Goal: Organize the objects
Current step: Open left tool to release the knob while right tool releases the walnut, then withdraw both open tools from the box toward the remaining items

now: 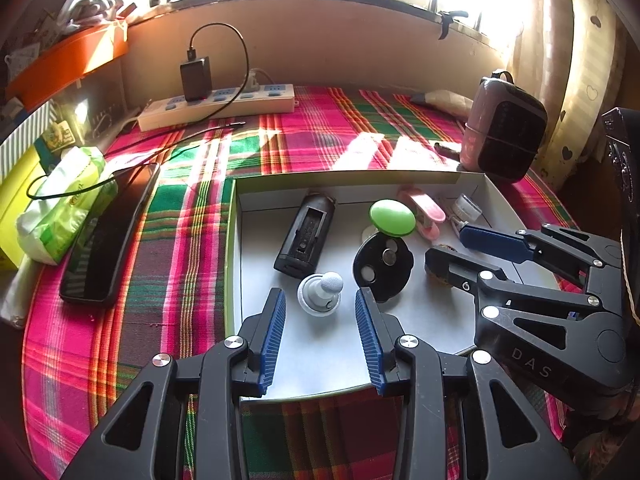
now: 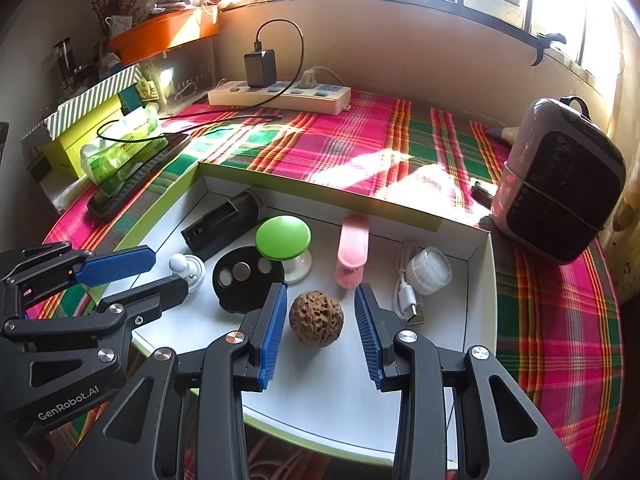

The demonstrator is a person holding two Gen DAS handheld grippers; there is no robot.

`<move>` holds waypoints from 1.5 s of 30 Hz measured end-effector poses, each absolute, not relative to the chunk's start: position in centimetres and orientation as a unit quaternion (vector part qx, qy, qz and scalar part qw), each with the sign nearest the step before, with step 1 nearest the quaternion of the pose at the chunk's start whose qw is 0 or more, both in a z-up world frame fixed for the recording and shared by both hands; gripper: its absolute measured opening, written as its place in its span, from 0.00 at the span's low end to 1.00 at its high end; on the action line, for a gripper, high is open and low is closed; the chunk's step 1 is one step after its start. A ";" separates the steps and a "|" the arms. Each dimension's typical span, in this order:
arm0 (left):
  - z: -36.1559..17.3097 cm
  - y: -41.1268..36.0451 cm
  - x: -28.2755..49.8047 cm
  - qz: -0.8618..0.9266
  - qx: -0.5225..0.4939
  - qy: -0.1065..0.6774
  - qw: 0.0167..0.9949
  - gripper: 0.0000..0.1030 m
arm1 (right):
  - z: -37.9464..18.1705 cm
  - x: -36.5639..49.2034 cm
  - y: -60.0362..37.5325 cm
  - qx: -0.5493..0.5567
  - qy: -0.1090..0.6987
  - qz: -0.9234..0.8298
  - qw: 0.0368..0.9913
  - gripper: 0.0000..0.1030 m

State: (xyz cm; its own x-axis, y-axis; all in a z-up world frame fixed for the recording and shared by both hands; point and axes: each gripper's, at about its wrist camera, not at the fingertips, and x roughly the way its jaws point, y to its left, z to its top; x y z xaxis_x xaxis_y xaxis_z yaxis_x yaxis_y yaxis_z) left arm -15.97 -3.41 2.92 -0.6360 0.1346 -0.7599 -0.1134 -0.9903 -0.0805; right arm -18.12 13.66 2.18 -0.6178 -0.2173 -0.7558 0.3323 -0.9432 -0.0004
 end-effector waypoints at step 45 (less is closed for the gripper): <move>4.6 -4.0 -8.8 0.915 -0.391 -0.041 0.089 0.34 | 2.1 -8.3 15.7 0.399 0.013 -0.905 0.147 0.42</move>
State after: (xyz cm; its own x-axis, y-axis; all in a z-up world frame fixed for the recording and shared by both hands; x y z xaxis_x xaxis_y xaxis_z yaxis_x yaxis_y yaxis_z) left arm -8.80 -3.99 4.57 -0.6786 0.1951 -0.7081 -0.1317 -0.9808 -0.1439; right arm -8.29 15.73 2.11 -0.6382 -0.2561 -0.7260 0.2763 -0.9564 0.0945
